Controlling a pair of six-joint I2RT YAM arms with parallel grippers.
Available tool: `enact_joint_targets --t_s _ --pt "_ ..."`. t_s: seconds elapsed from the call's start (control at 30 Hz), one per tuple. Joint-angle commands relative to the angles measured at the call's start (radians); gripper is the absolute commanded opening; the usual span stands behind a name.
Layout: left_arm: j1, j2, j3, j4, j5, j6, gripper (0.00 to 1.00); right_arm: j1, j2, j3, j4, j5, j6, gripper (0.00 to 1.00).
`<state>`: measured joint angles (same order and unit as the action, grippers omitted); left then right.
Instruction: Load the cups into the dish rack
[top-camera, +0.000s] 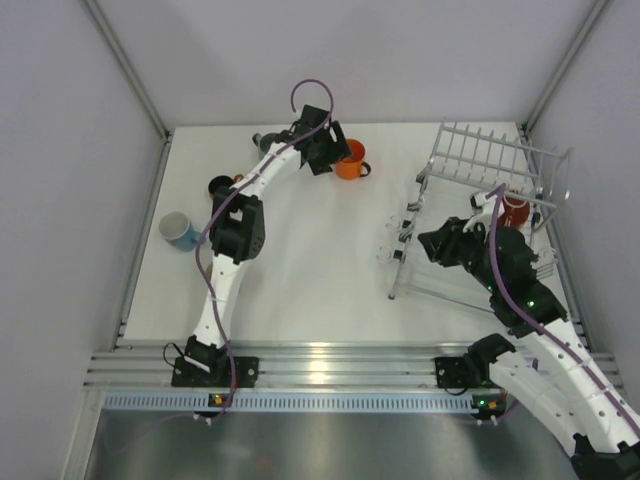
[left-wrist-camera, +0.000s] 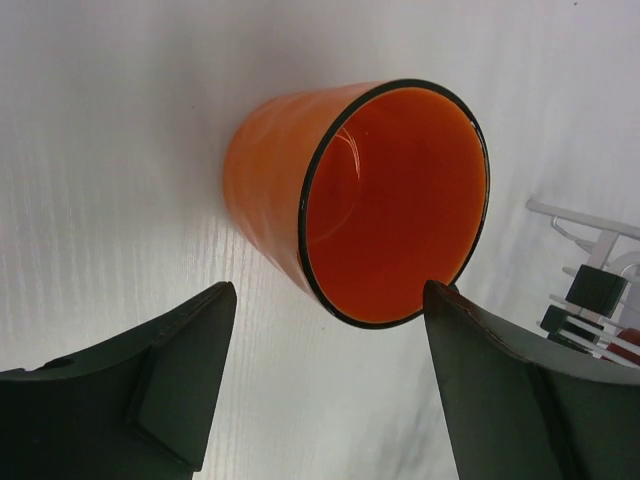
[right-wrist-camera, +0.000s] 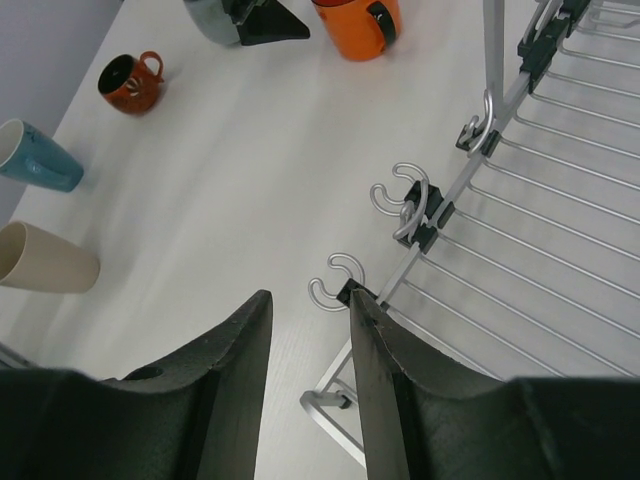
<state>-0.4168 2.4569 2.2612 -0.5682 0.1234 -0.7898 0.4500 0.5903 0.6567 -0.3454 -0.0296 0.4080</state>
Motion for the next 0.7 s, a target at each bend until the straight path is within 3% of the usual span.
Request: enact_joint_targets --t_s 0.0,0.23,0.47,0.57,0.6,0.67 --pt "0.009 0.005 0.035 0.11 0.001 -0.045 0.81 0.013 0.0 0.046 0.0 0.019 -0.023 0.38" --pt "0.019 0.043 0.034 0.137 0.027 -0.072 0.75 0.013 0.016 0.035 0.008 0.025 -0.028 0.39" --pt "0.035 0.04 -0.006 0.136 0.048 -0.08 0.58 0.013 0.017 0.038 0.006 0.026 -0.023 0.39" --pt "0.042 0.027 -0.041 0.134 0.051 -0.083 0.38 0.012 0.016 0.04 0.008 0.025 -0.018 0.39" --pt "0.046 0.016 -0.058 0.137 0.053 -0.08 0.24 0.012 0.017 0.041 0.006 0.025 -0.017 0.39" --pt "0.049 0.005 -0.069 0.137 0.065 -0.065 0.15 0.012 0.017 0.037 0.006 0.026 -0.012 0.39"
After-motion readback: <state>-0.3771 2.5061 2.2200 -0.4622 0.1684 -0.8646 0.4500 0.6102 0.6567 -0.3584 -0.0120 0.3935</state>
